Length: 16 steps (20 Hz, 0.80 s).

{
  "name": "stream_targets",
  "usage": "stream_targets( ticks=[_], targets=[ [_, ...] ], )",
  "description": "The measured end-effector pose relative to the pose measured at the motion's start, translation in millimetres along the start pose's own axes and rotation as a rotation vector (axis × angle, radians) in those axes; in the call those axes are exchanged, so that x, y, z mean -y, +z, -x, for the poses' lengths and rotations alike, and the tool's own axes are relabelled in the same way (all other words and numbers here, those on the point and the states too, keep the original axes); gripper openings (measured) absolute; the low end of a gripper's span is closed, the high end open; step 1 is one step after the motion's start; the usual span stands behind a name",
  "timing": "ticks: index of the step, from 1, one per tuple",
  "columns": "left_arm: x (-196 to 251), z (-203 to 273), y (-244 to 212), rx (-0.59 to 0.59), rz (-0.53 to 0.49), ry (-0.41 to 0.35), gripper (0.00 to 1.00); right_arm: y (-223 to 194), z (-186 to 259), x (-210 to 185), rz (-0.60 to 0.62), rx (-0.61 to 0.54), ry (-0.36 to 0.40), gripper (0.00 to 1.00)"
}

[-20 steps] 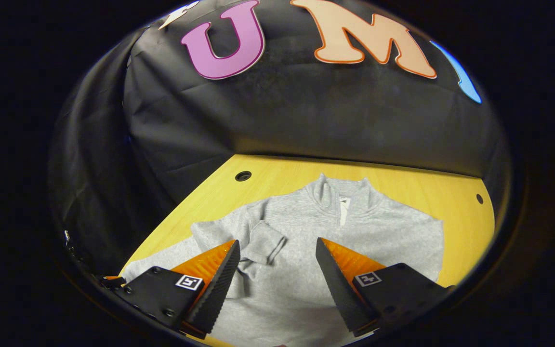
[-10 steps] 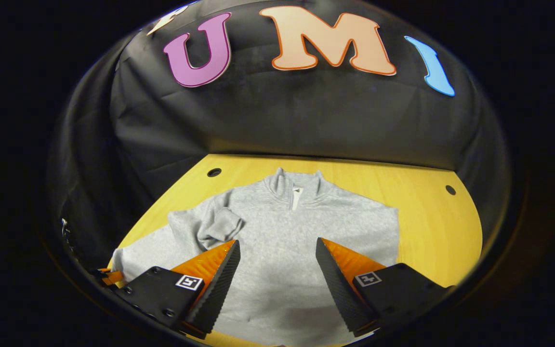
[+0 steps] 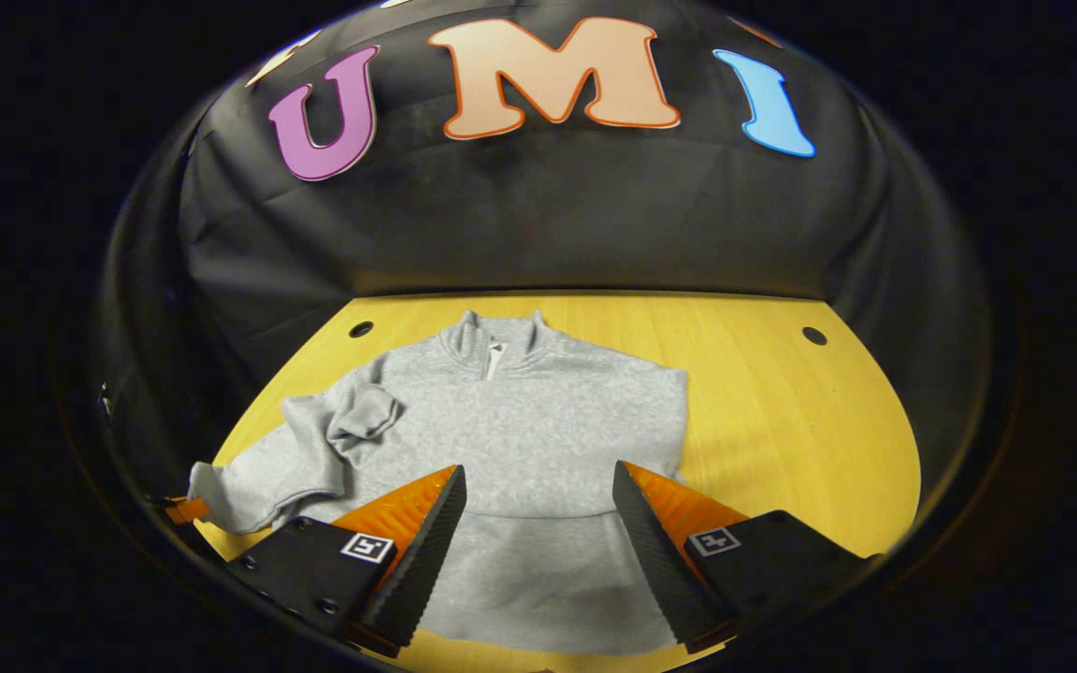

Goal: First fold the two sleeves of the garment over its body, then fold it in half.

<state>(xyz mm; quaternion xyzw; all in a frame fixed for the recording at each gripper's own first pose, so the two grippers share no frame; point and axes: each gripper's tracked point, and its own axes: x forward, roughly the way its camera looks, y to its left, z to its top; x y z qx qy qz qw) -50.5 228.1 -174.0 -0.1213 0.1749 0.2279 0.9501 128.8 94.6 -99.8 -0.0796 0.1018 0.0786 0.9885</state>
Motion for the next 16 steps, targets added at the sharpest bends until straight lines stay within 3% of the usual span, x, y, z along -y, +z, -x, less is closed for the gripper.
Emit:
stream_targets(
  ticks=[6,16],
  targets=[
    [111,8,46,0.075,-0.136,-0.154,0.00,-2,15,54,-0.021,0.003,-0.066,0.96],
    [330,23,73,0.136,-0.302,-0.474,0.00,-29,33,121,-0.073,-0.037,-0.107,0.98]
  ],
)
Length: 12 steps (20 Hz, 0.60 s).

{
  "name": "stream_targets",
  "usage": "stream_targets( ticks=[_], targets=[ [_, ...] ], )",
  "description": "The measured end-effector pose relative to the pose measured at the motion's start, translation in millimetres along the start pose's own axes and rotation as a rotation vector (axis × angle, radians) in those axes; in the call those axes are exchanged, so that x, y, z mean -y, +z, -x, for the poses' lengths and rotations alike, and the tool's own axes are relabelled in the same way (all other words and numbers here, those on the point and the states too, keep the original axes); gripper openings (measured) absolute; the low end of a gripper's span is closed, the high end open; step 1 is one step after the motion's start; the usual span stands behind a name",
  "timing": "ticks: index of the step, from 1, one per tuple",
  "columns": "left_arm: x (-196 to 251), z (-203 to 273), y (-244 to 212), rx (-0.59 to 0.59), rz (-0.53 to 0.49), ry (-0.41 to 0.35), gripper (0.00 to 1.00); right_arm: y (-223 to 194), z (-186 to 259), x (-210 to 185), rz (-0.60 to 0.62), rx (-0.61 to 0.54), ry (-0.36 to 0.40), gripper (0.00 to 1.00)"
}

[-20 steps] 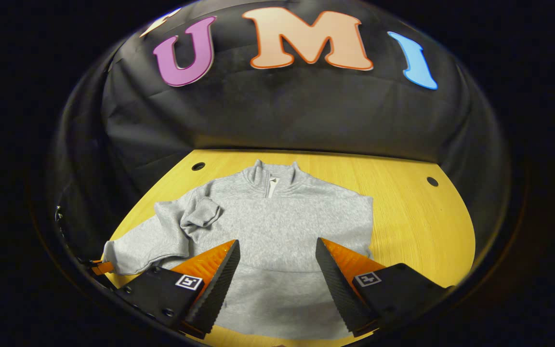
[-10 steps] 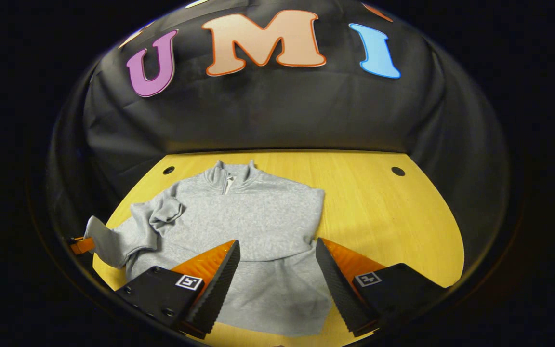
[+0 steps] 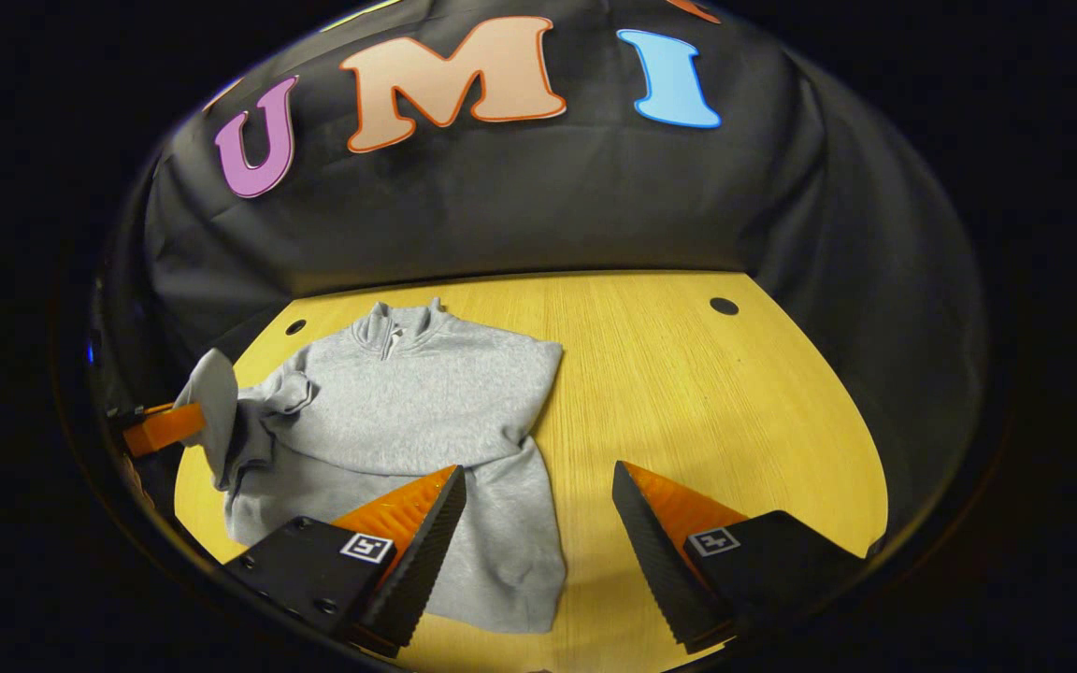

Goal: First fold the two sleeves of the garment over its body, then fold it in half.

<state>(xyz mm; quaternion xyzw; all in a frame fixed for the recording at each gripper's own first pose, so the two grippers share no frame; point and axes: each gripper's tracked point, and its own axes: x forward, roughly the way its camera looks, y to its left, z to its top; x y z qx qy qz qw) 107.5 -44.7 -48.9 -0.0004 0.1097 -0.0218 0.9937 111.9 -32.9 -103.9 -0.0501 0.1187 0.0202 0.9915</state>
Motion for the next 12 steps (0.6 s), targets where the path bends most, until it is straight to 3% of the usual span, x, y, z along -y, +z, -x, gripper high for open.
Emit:
stream_targets(
  ticks=[5,12],
  targets=[
    [83,-35,34,0.050,-0.101,-0.122,0.00,-6,-2,32,0.005,-0.016,-0.015,0.96],
    [149,-86,40,0.052,-0.164,-0.233,0.00,-10,-7,64,-0.022,-0.025,-0.036,0.96]
  ],
)
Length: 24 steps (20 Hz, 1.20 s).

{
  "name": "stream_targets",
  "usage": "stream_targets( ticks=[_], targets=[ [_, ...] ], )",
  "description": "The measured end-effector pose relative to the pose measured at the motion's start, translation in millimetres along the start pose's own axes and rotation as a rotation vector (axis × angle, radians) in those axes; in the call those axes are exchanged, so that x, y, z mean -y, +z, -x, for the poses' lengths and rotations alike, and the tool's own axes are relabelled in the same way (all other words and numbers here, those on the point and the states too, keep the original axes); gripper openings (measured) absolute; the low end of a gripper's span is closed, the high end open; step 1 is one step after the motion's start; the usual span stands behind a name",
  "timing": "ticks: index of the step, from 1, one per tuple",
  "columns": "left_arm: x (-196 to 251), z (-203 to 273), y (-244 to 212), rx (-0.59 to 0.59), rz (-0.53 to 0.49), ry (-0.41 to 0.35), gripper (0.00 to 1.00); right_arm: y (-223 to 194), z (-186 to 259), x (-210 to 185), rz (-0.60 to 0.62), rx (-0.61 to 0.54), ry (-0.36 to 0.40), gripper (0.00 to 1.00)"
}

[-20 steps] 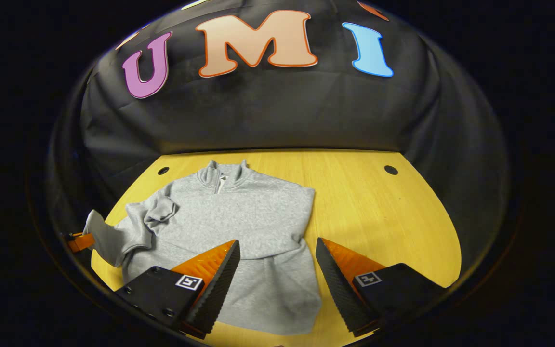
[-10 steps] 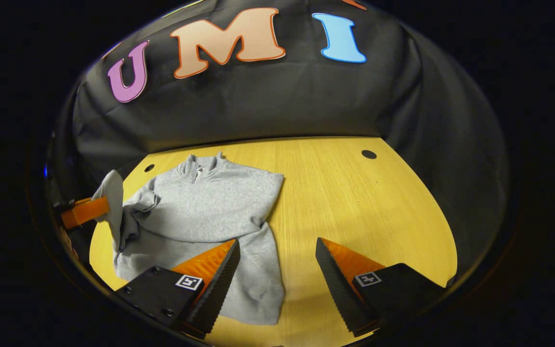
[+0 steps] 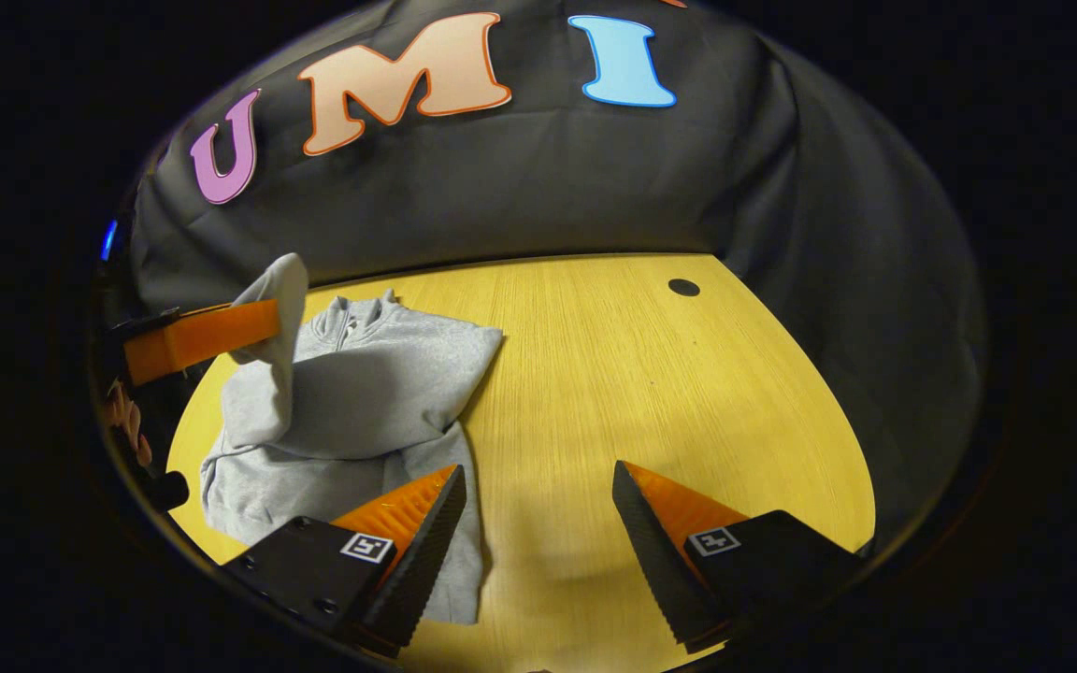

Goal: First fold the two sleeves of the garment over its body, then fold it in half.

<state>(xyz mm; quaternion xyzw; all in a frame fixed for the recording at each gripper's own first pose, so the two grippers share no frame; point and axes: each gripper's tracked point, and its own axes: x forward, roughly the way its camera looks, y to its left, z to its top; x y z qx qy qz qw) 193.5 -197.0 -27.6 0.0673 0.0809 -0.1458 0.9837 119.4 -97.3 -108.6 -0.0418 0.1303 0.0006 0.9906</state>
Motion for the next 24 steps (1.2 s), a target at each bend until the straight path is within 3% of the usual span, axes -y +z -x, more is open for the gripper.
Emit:
stream_targets(
  ticks=[7,10,13,15,18,20,24],
  targets=[
    [18,-75,-20,-0.045,0.006,0.009,0.00,-14,-6,6,0.000,-0.016,0.009,0.98],
    [11,-101,-36,-0.060,0.044,0.051,0.00,-23,-7,4,-0.001,-0.033,0.017,0.97],
    [13,-114,-52,-0.092,0.091,0.034,0.04,-33,-1,6,-0.005,-0.039,0.013,0.97],
    [14,-112,-53,-0.094,0.123,0.021,0.19,-36,-1,6,-0.012,-0.041,0.015,0.98],
    [6,-99,-39,-0.030,0.176,0.036,0.87,-41,0,3,-0.012,-0.049,0.018,0.99],
    [-9,-83,-31,-0.006,0.174,0.070,0.95,-41,7,6,-0.001,-0.049,0.019,0.98],
    [-55,-40,-21,0.038,0.152,0.154,0.95,-45,14,-8,0.004,-0.048,0.033,0.97]
  ],
)
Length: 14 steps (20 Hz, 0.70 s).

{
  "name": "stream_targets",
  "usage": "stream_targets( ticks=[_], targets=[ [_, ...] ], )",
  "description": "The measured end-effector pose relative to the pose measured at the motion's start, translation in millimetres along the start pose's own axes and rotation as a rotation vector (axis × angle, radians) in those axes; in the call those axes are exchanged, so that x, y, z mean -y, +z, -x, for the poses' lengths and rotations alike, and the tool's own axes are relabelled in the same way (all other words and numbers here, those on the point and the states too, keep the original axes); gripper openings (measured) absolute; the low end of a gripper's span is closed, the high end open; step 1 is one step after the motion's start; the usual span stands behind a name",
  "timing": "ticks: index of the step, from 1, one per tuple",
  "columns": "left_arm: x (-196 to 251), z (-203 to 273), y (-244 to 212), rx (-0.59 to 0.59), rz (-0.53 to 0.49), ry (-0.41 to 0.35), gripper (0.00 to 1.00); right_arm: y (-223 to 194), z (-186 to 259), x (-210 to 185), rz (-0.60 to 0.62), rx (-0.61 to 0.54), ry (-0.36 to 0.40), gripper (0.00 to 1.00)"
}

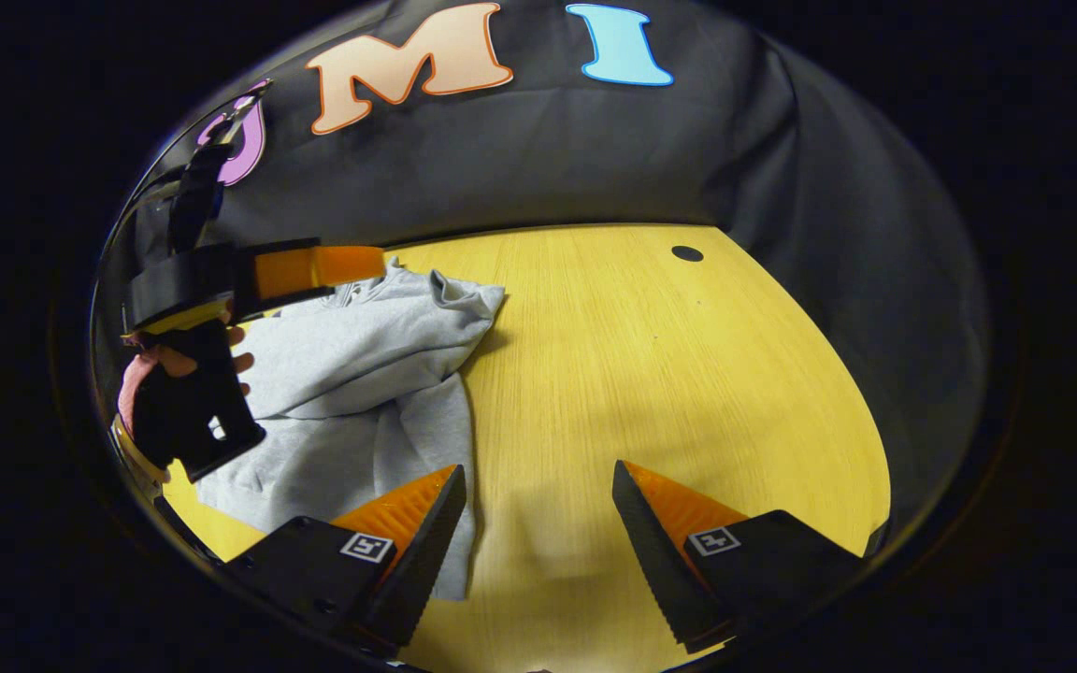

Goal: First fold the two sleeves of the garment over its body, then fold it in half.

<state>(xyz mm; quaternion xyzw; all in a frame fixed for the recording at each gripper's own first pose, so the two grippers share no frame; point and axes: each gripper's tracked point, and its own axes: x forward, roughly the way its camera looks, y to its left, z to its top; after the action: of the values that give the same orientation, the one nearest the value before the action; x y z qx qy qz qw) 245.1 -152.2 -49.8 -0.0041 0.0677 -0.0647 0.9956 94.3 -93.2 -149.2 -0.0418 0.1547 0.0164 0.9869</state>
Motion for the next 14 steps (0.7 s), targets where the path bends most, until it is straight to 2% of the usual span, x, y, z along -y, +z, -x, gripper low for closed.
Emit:
stream_targets(
  ticks=[6,14],
  targets=[
    [-102,80,-11,0.002,-0.034,0.161,0.95,-20,11,-35,-0.005,-0.007,0.035,0.97],
    [-202,206,-104,-0.121,0.003,0.323,0.95,-62,20,-70,0.019,-0.043,0.053,0.98]
  ],
)
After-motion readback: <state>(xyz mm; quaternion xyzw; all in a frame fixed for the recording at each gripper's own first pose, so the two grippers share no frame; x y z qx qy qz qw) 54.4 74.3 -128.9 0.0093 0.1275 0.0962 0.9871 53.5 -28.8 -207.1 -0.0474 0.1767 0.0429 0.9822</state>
